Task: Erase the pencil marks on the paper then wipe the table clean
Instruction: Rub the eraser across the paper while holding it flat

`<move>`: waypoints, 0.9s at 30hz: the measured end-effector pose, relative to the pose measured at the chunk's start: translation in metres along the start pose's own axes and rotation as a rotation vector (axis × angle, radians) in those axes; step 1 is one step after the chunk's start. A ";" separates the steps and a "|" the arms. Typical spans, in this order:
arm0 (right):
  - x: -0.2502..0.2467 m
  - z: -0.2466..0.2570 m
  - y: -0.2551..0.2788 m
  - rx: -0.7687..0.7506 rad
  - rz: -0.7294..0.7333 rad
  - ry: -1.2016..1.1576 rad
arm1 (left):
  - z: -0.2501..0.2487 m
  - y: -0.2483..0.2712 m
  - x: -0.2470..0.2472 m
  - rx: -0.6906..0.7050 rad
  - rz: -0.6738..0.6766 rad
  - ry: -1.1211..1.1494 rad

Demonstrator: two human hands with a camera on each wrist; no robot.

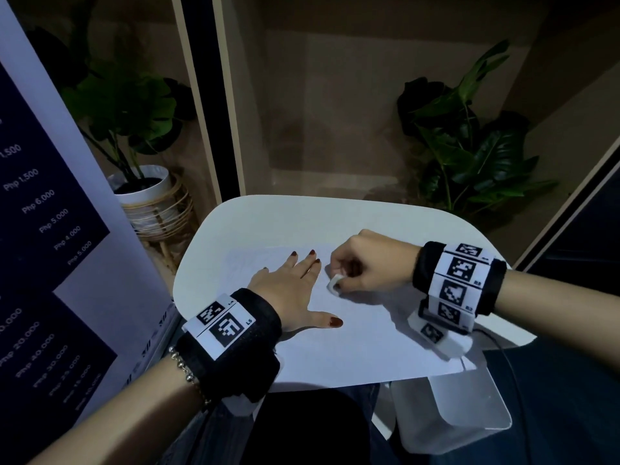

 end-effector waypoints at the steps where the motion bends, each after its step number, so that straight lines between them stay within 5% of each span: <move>1: -0.007 -0.008 -0.002 0.035 -0.016 0.027 | 0.000 0.000 -0.001 -0.003 0.001 -0.005; 5: -0.016 -0.018 -0.008 0.087 -0.070 0.134 | -0.001 0.002 -0.002 -0.005 -0.005 -0.004; 11: 0.009 0.018 0.000 -0.054 0.047 0.013 | 0.001 -0.001 0.001 0.003 -0.013 0.028; 17: -0.025 -0.027 -0.010 0.135 -0.049 0.176 | -0.001 0.002 -0.002 -0.005 -0.006 -0.008; 24: -0.001 0.004 -0.007 -0.007 0.029 0.100 | -0.001 0.001 -0.001 -0.004 -0.010 0.001; 27: -0.012 -0.013 -0.008 0.056 0.011 0.095 | -0.001 0.002 -0.001 -0.007 -0.002 0.003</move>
Point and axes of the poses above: each hand's wrist, its own y-axis away from the middle knuckle, its own x-axis out of the palm, z = x × y, the point moved 3 cm from there along -y, towards the middle knuckle, and after that the axes turned 7 degrees about -y, right-handed, at the moved point
